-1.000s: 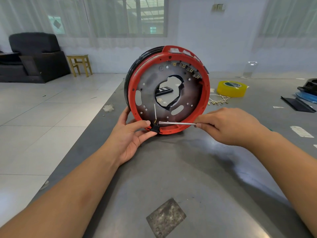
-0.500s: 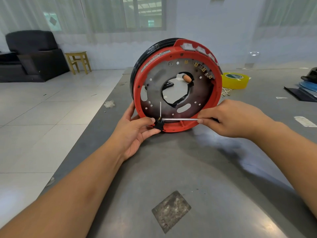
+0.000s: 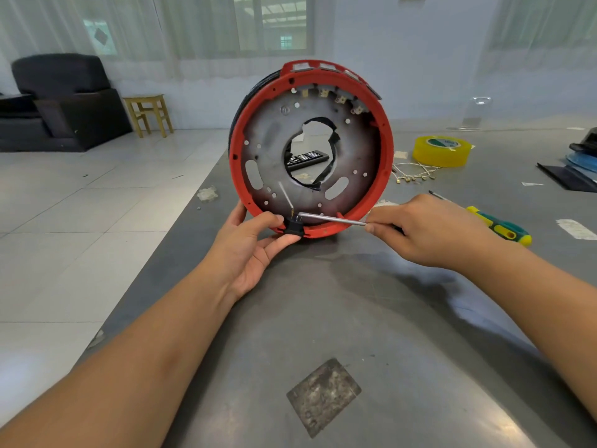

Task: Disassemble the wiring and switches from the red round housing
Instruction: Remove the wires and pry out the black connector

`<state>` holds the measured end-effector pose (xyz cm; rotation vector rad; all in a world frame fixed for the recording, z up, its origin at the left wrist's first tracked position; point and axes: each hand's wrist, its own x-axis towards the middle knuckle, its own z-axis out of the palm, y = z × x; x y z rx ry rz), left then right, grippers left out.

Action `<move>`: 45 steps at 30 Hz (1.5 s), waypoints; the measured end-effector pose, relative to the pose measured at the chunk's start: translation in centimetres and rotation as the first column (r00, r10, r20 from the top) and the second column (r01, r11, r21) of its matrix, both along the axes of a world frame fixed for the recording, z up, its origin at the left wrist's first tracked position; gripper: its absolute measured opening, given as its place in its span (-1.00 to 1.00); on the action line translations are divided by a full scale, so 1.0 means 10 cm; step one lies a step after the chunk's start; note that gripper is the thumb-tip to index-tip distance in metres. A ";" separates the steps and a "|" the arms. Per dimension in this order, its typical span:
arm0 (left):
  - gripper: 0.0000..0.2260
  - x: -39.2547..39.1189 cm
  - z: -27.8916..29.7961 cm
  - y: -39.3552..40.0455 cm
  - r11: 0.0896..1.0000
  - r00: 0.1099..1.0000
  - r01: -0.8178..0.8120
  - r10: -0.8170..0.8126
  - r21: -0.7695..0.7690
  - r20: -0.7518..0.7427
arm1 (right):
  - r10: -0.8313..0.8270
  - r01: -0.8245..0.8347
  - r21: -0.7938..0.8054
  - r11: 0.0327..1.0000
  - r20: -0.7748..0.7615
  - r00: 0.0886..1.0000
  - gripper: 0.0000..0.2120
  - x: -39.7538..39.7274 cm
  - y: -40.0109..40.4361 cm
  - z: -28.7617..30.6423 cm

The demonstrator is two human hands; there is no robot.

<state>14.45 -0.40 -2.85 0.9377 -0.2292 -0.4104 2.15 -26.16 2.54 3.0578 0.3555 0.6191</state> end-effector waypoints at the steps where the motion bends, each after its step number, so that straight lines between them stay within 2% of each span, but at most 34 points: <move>1: -0.67 0.01 -0.01 0.00 1.000 1.000 -0.003 0.003 -0.009 -0.011 | -0.002 0.002 0.004 1.000 -0.002 1.000 -0.70 0.00 0.02 -0.01; 5: -0.65 0.02 -0.03 0.01 0.999 1.000 -0.015 0.014 -0.030 -0.024 | -0.003 0.003 0.017 1.000 -0.007 1.000 -0.77 0.00 0.03 -0.02; 11: -0.34 0.00 0.00 -0.01 1.000 1.000 -0.019 0.019 -0.017 0.002 | -0.009 0.009 -0.004 1.000 -0.032 0.999 -0.79 0.01 -0.01 -0.03; 21: -0.31 -0.04 0.03 -0.03 0.998 0.998 -0.052 0.050 -0.036 -0.042 | -0.047 0.047 -0.013 0.999 -0.044 0.998 -0.82 0.02 -0.05 -0.08; 24: -0.30 -0.03 0.03 -0.03 0.996 0.995 -0.068 0.064 -0.053 -0.076 | -0.069 0.069 -0.009 0.998 -0.044 0.997 -0.74 0.03 -0.06 -0.11; 29: -0.35 -0.02 0.04 -0.03 0.989 0.986 -0.126 0.117 -0.074 -0.114 | -0.118 0.087 0.200 0.976 0.149 0.982 -0.74 -0.04 -0.11 -0.19; 33: -0.43 -0.01 0.05 -0.02 0.983 0.981 -0.159 0.147 -0.087 -0.129 | -0.283 0.177 0.360 0.916 0.268 0.921 -0.74 -0.06 -0.16 -0.22; 36: -0.46 0.00 0.05 0.00 0.981 0.976 -0.180 0.169 -0.068 -0.136 | -0.419 0.287 0.403 0.869 0.289 0.861 -0.76 -0.08 -0.19 -0.23; 40: -0.55 -0.01 0.06 0.01 0.982 0.975 -0.185 0.180 -0.031 -0.133 | -0.587 0.522 0.327 0.788 0.144 0.796 -0.77 -0.04 -0.25 -0.25; 42: -0.58 -0.02 0.07 0.02 0.983 0.976 -0.185 0.182 -0.009 -0.121 | -0.630 0.607 0.208 0.767 0.066 0.774 -0.77 -0.02 -0.27 -0.26; 45: -0.49 0.00 0.10 0.08 0.980 0.974 -0.194 0.198 0.044 -0.115 | -0.652 0.652 0.012 0.758 0.041 0.757 -0.82 -0.02 -0.26 -0.27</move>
